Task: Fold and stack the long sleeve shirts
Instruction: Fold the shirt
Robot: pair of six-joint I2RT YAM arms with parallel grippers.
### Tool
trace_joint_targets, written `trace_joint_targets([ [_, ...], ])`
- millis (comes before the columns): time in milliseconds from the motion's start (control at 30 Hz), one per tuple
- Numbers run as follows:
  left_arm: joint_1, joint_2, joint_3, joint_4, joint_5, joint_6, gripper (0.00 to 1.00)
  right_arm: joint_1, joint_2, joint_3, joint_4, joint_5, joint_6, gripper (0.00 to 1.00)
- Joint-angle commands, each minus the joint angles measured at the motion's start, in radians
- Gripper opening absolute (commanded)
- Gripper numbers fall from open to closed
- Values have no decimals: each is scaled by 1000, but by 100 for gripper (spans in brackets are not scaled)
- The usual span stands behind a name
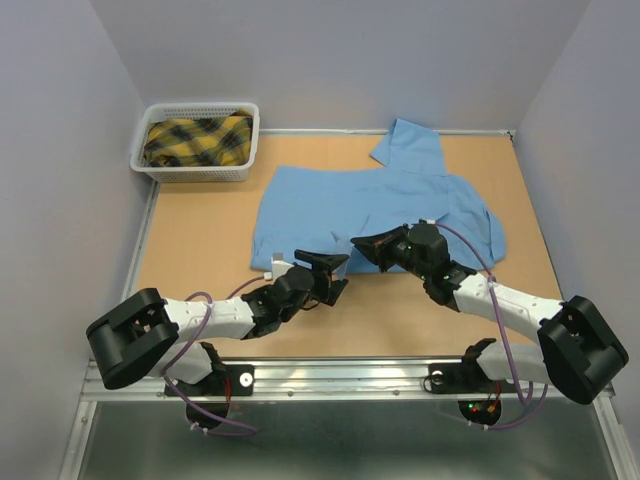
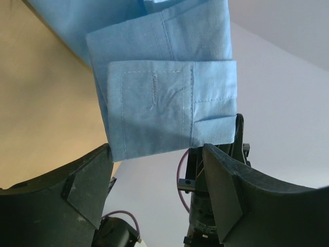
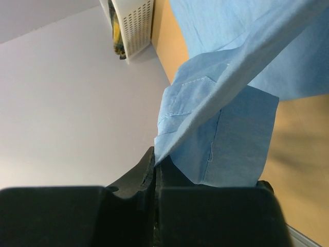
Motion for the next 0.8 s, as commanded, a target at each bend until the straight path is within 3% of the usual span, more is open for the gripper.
trace_joint_targets([
  [0, -7, -29, 11, -17, -90, -46, 77, 13, -21, 54, 17, 22, 16, 1],
  [100, -7, -35, 7, -24, -94, -52, 68, 13, -26, 52, 14, 23, 13, 1],
  [600, -6, -103, -23, -86, -195, -6, 2, 14, -38, 49, -15, 20, -4, 1],
  [767, -4, -167, -18, -207, -231, 70, 0, 14, -46, 43, -59, 16, -50, 4],
])
